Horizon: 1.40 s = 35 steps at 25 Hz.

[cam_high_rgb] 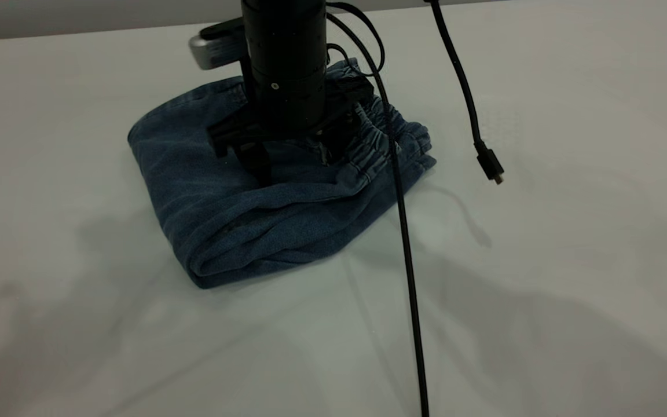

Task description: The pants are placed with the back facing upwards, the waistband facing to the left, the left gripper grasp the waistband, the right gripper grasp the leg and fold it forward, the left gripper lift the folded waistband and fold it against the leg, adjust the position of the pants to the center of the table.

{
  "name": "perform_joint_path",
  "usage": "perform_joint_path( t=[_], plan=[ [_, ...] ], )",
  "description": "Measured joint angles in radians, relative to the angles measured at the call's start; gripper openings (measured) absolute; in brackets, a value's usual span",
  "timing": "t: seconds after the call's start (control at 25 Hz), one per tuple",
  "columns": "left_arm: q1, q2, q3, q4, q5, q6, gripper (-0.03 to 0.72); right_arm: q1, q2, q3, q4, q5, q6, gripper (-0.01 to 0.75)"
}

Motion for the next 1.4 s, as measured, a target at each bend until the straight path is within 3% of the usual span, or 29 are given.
perform_joint_path(
  t=[0.48, 0.72, 0.92, 1.12, 1.4],
  plan=[
    [0.000, -0.001, 0.000, -0.001, 0.030, 0.001, 0.561, 0.000, 0.000, 0.000, 0.039, 0.077, 0.461, 0.515],
    [0.000, -0.001, 0.000, -0.001, 0.038, 0.001, 0.561, 0.000, 0.000, 0.000, 0.111, 0.077, 0.608, 0.515],
    [0.000, -0.001, 0.000, -0.001, 0.046, 0.001, 0.561, 0.000, -0.007, 0.000, 0.122, 0.077, 0.664, 0.515],
    [0.000, -0.001, 0.000, -0.001, 0.047, 0.001, 0.561, 0.001, -0.043, 0.001, 0.025, 0.145, 0.663, 0.515],
    [0.000, -0.001, 0.000, 0.000, 0.046, 0.002, 0.561, 0.002, -0.145, -0.001, -0.073, 0.168, 0.560, 0.515]
  ],
)
